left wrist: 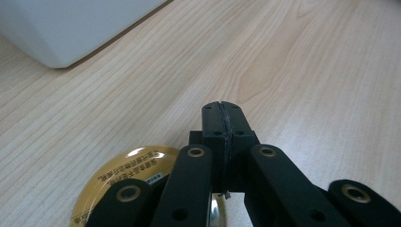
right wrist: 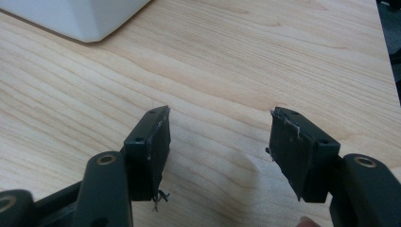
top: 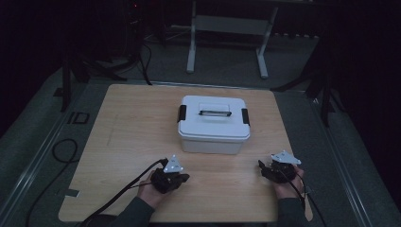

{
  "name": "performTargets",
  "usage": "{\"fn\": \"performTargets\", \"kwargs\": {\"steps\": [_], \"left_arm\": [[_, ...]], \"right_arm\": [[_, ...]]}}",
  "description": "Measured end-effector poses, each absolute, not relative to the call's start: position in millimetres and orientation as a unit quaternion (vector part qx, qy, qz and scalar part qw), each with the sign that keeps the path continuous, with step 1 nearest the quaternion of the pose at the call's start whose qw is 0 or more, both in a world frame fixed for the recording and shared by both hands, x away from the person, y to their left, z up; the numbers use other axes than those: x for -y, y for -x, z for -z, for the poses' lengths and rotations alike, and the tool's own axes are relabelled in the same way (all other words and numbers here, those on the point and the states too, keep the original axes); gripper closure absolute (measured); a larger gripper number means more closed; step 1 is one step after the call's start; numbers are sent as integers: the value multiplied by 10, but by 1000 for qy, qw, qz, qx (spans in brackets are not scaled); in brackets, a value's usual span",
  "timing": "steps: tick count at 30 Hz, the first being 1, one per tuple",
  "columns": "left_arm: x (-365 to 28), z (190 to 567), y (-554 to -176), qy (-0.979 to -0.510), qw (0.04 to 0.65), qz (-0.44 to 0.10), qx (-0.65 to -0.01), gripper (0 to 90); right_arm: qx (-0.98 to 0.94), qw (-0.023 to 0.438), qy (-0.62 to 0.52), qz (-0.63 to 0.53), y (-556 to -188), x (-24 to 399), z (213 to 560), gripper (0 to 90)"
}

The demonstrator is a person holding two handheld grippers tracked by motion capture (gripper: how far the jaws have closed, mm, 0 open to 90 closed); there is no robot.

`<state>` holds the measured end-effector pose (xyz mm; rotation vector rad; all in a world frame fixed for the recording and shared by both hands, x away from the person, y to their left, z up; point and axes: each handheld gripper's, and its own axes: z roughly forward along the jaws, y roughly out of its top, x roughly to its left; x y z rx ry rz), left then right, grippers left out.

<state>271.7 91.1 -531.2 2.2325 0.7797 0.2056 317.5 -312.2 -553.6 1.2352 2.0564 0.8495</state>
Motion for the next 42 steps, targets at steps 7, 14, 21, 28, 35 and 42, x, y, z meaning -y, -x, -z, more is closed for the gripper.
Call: {"fn": "performTargets", "kwargs": {"steps": [7,14,21,28,35,42], "left_arm": [[-904,5326,-2679,-881,355,-84,-302,899],[-1005,5322,-2669,-878,350,-89,-314,898],[-1151,5321,-2655,-873,347,-92,-329,897],[-1310,5314,-2648,-865,346,-98,-349,896],[-1459,5296,-2658,-856,348,-105,-368,897],[-1570,5297,-2662,-848,351,-106,-383,896]], "right_arm": [[-772,293,-462,-323,-3169,3128,5529,383],[-771,293,-463,-324,-3164,3130,5525,383],[-771,293,-461,-326,-3159,3130,5523,383],[-771,292,-461,-328,-3154,3129,5519,383],[-771,291,-461,-330,-3152,3129,5517,383],[-770,290,-461,-331,-3147,3126,5512,383]]}}
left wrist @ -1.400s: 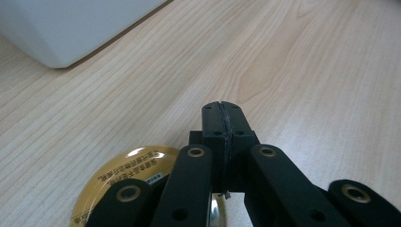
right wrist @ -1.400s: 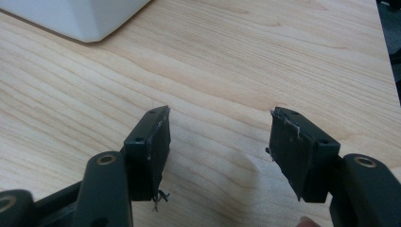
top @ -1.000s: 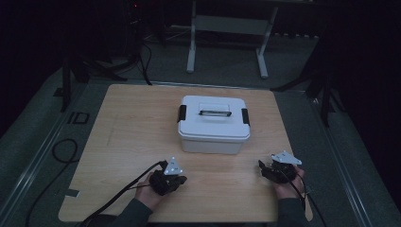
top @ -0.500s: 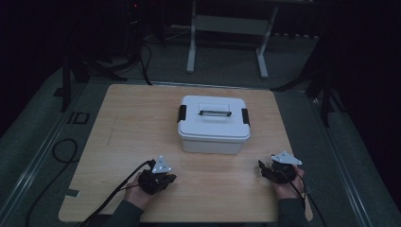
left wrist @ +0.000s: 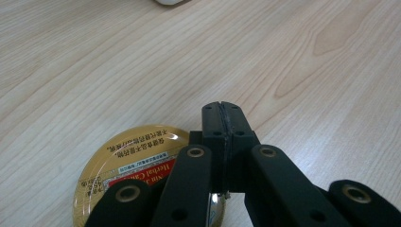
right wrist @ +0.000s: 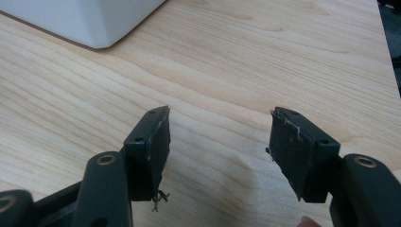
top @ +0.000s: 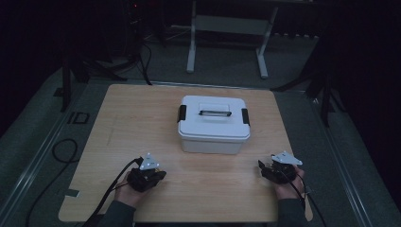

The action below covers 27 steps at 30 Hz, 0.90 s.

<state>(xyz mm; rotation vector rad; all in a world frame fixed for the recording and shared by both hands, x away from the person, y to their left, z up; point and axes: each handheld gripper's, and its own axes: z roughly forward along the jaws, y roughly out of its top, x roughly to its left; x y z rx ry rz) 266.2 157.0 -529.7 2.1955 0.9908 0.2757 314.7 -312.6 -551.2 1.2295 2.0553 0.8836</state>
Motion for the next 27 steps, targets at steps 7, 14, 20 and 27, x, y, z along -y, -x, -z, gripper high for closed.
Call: {"fn": "performTargets", "kwargs": {"steps": [7,14,20,27], "left_arm": [[-1645,5301,-2682,-842,348,-113,-397,894],[-1646,5299,-2699,-838,357,-118,-395,773],[-1644,5299,-2704,-834,369,-122,-393,724],[-1655,5295,-2703,-832,373,-122,-392,715]], "right_arm": [[-769,290,-461,-335,-3138,3118,5499,383],[-761,293,-456,-357,-3113,3097,5326,390],[-754,299,-434,-392,-3085,2985,5022,448],[-762,313,-395,-406,-3151,2780,4643,574]]}}
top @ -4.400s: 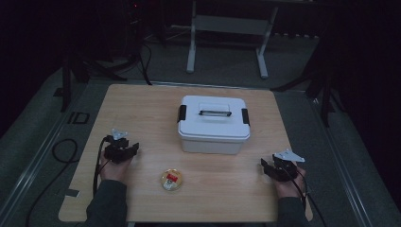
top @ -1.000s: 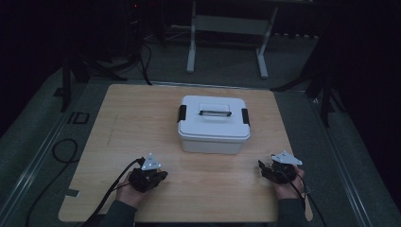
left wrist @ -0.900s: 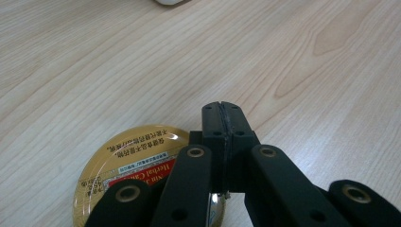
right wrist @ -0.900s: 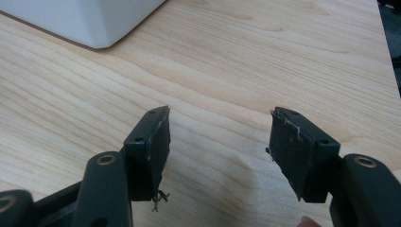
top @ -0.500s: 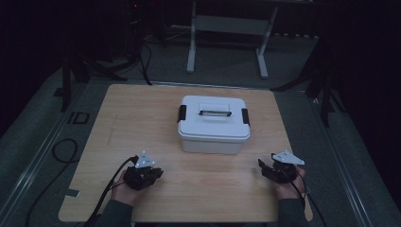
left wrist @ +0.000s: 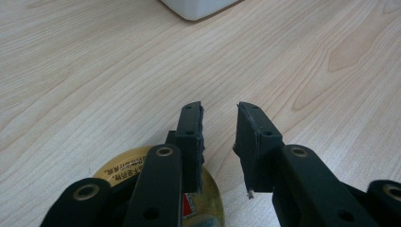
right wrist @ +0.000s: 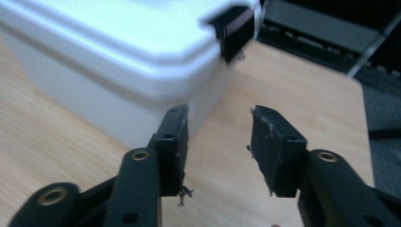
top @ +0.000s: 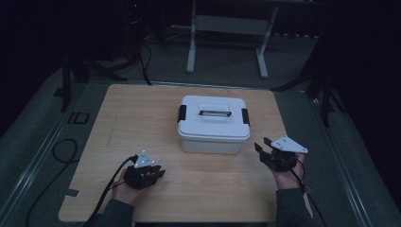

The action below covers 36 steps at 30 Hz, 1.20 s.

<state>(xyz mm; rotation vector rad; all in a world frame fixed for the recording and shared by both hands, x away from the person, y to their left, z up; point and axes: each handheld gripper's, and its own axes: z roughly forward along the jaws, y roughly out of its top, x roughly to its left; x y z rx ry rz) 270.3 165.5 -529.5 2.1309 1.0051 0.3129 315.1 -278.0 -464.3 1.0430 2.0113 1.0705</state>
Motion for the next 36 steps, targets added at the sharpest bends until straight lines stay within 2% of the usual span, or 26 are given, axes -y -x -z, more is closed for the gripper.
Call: {"fn": "performTargets", "kwargs": {"steps": [4,6,10,29,36], "left_arm": [[-1668,5294,-2710,-830,376,-121,-395,715],[-1669,5294,-2710,-829,377,-121,-395,715],[-1666,5298,-2714,-829,377,-120,-395,715],[-1685,5296,-2727,-826,380,-122,-397,723],[-1687,5300,-2728,-826,381,-120,-398,724]], "right_arm": [[-760,317,-380,-421,-3182,2705,4456,660],[-764,313,-370,-425,-3207,2641,4379,778],[-772,316,-352,-425,-3243,2517,4302,893],[-783,311,-326,-430,-3732,1855,3915,899],[-791,289,-325,-431,-3967,1490,3876,899]]}}
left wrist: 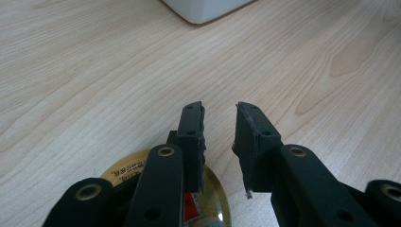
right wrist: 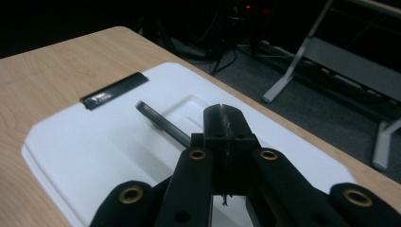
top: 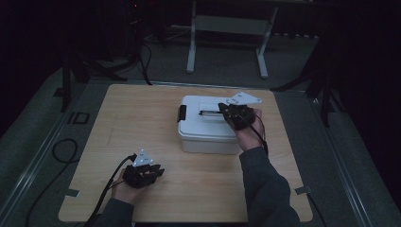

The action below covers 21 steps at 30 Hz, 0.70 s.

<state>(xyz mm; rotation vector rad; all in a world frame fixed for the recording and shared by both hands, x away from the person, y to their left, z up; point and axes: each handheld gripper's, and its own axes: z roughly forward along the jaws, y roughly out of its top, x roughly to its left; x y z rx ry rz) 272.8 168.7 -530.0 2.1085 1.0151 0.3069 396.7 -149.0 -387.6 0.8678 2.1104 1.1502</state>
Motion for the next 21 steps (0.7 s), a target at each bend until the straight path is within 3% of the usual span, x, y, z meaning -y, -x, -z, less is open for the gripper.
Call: {"fn": "performTargets", "kwargs": {"steps": [21], "left_arm": [[-1683,5311,-2735,-828,380,-117,-396,724]], "right_arm": [[-801,268,-353,-403,-4150,1361,3976,898]]}}
